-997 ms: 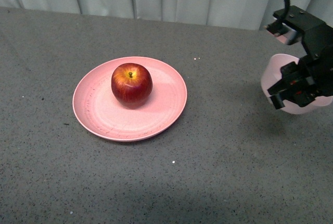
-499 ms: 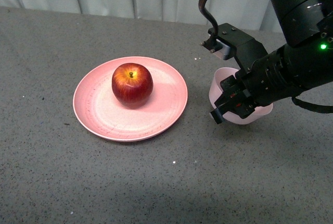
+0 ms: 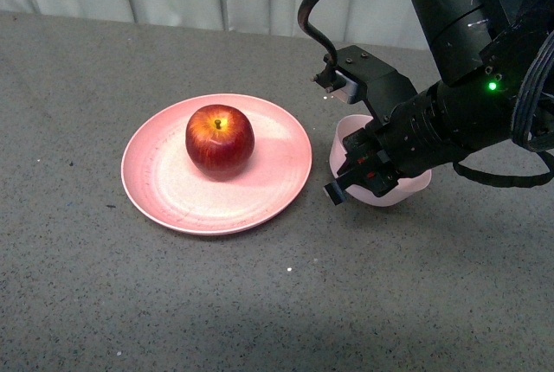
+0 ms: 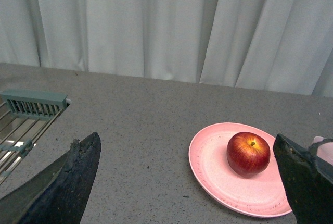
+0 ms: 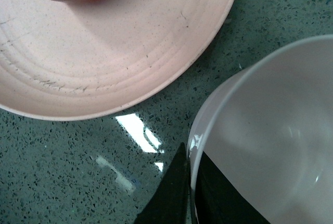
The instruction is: Move apple from plate to bowl
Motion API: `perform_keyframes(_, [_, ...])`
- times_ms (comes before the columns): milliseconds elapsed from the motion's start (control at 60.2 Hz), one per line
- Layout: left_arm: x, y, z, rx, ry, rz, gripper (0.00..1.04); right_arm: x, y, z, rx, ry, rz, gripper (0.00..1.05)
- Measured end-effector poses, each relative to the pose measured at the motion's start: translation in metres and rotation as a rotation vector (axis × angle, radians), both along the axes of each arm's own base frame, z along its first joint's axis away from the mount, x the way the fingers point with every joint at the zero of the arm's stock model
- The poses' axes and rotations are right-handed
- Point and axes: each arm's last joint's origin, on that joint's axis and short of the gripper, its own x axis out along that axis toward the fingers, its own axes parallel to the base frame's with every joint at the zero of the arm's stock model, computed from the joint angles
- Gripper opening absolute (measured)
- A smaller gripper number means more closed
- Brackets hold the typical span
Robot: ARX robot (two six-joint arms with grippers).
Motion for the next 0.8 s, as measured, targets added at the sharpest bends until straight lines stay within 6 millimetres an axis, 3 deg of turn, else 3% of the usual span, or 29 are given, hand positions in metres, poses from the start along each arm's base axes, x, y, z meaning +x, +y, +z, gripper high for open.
perform_keyframes(332, [0.000, 0.000, 0.000, 0.000, 0.000, 0.000, 0.98, -0.003, -0.007, 0.007, 0.056, -0.041, -0.037, 0.55])
perform_keyframes(449, [0.000, 0.000, 0.000, 0.000, 0.000, 0.000, 0.98, -0.007, -0.016, 0.023, 0.081, -0.119, -0.092, 0.72])
perform_keyframes(582, [0.000, 0.000, 0.000, 0.000, 0.000, 0.000, 0.98, -0.014, -0.033, 0.054, 0.083, -0.336, -0.248, 0.96])
perform_keyframes(798, [0.000, 0.000, 0.000, 0.000, 0.000, 0.000, 0.98, -0.046, -0.071, 0.083, 0.062, -0.595, -0.497, 0.95])
